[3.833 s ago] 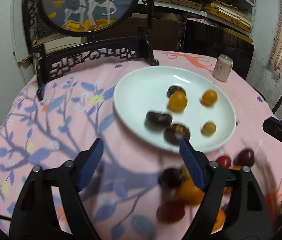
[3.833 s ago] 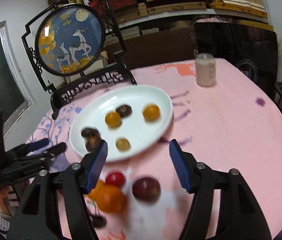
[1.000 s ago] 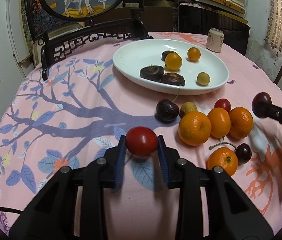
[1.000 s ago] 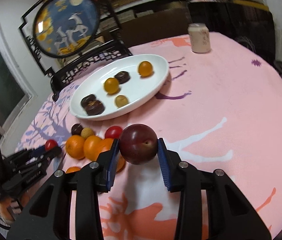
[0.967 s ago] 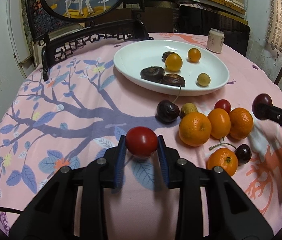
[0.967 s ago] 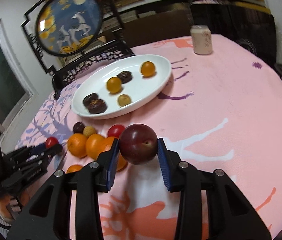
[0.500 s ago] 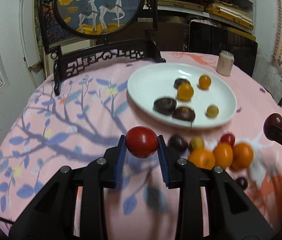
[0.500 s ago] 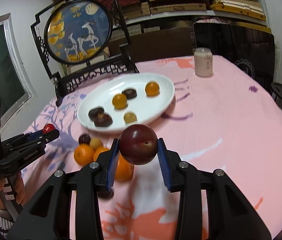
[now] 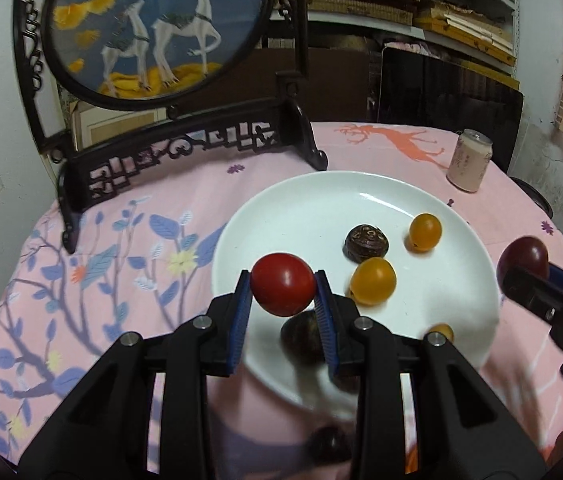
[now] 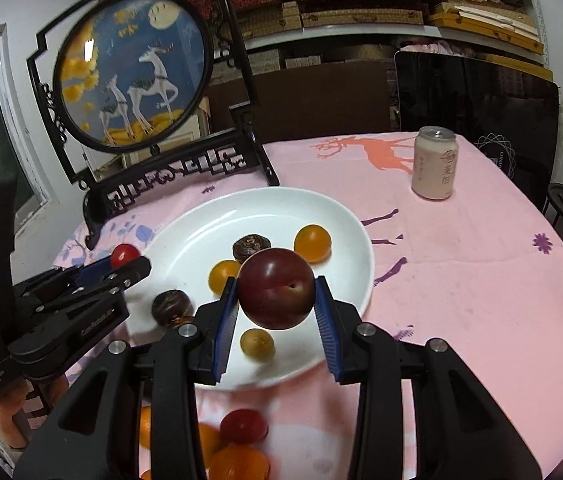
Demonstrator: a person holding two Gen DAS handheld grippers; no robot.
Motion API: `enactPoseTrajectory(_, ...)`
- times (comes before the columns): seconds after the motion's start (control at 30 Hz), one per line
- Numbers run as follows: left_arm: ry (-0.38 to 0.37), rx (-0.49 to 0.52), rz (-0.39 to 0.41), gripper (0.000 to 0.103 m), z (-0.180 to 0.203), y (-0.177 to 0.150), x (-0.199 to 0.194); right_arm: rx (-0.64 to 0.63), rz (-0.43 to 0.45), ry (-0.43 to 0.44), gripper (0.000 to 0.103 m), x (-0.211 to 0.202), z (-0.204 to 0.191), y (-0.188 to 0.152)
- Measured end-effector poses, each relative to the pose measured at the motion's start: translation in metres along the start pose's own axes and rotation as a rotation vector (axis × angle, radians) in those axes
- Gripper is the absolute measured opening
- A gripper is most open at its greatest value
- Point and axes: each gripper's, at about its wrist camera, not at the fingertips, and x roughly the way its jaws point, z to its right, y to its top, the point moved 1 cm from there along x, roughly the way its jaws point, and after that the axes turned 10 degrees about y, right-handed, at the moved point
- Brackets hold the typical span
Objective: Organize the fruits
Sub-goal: 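Carry the tomato and plum onto the white plate and release, then move both open tools back toward the remaining fruits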
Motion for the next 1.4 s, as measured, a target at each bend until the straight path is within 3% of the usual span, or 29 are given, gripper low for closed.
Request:
enactPoseTrajectory(0.37,-0.024,0.032,-0.028,0.033,0.021,0.004,0.037,-0.028,-0.085,-0.031,0.039,0.039,0.009,-0.004)
enactPoseTrajectory(0.43,-0.015,0.035,-0.017,0.052,0.022,0.004,0.036,-0.027,-0.103,-0.027,0.042,0.042,0.01,-0.005)
enactPoseTrajectory(0.47,-0.01,0.035,-0.003,0.066,0.022,0.004,0.034,-0.027,-0.105,-0.03,0.045,0.042,0.01,-0.005)
enactPoseTrajectory(0.5,-0.001,0.034,0.014,0.072,0.022,0.005,0.03,-0.029,-0.09,-0.034,0.05,0.039,0.01,-0.005)
enactPoseTrajectory(0.7,0.014,0.038,0.055,0.078,0.018,0.005,0.008,-0.074,0.014,-0.051,0.056,0.006,0.002,0.001)
enactPoseTrajectory(0.87,0.044,0.049,0.067,0.088,-0.002,-0.016,-0.015,-0.066,0.055,-0.038,0.058,-0.018,0.0,-0.003)
enactPoseTrajectory(1.13,-0.025,-0.079,-0.015,0.094,-0.045,-0.058,-0.046,0.006,0.077,-0.04,0.061,-0.053,0.005,-0.038)
enactPoseTrajectory(1.4,-0.022,0.051,-0.003,0.095,-0.021,-0.086,-0.064,0.174,0.101,-0.041,0.061,-0.081,0.036,-0.06)
